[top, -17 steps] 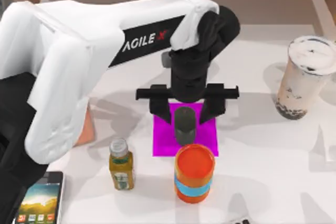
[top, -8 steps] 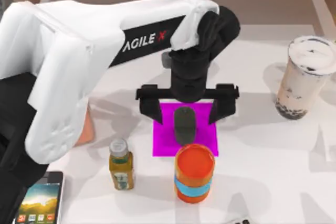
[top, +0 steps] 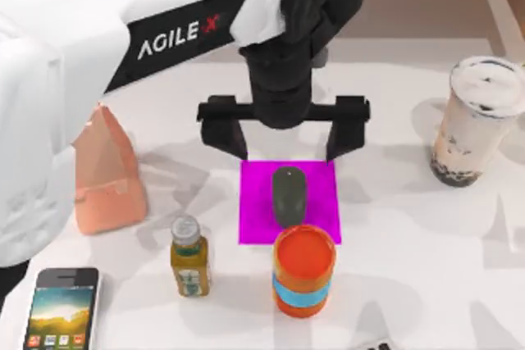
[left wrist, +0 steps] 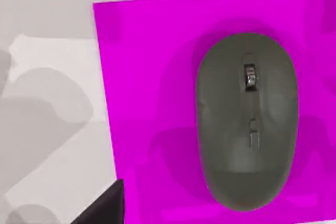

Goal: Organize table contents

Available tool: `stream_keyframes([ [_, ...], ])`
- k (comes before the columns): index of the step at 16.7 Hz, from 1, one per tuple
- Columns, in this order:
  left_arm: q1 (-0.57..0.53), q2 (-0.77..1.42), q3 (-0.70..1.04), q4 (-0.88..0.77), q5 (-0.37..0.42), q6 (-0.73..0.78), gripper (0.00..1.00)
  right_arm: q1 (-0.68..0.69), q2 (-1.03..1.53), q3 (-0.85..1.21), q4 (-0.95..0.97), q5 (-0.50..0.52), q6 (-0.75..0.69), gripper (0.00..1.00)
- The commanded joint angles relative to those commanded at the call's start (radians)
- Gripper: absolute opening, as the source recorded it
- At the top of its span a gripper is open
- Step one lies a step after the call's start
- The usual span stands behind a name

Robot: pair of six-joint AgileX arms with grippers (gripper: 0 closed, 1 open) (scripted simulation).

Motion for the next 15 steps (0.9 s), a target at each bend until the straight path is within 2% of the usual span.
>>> stream_keyframes([
  [4, 0.069, -0.276, -0.191, 0.006, 0.018, 0.122, 1.00, 0.000, 0.000, 0.000, 0.000, 0.000, 0.000, 1.00],
  [10, 0.287, -0.739, -0.699, 0.017, 0.018, 0.240, 1.00, 0.000, 0.000, 0.000, 0.000, 0.000, 0.000, 1.00],
  [15, 0.382, -0.926, -1.060, 0.086, -0.011, 0.264, 1.00, 0.000, 0.000, 0.000, 0.000, 0.000, 0.000, 1.00],
])
